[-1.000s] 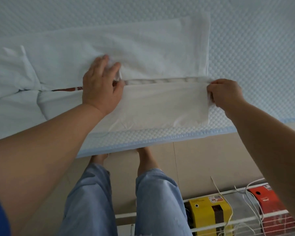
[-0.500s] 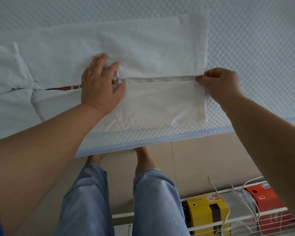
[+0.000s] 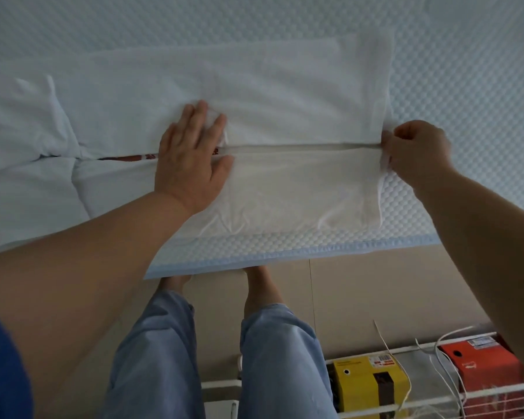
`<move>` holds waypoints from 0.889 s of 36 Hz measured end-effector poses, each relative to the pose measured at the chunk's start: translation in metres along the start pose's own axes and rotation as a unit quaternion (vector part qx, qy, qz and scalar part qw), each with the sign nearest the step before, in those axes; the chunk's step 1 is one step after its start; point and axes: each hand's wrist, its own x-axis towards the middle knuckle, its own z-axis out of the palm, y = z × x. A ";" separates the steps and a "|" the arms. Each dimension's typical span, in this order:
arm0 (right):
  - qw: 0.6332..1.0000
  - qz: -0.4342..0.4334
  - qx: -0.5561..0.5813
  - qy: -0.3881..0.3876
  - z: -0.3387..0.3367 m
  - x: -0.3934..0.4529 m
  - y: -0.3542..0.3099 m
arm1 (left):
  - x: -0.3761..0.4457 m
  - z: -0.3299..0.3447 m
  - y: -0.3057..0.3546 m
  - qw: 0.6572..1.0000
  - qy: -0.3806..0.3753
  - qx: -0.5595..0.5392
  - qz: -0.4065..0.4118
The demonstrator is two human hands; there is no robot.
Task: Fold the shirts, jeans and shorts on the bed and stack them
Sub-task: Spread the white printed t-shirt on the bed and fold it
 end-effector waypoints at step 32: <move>0.992 -0.121 0.012 -0.039 0.008 -0.060 -0.060 | 0.033 -0.023 0.015 0.972 -0.028 -0.231 -0.047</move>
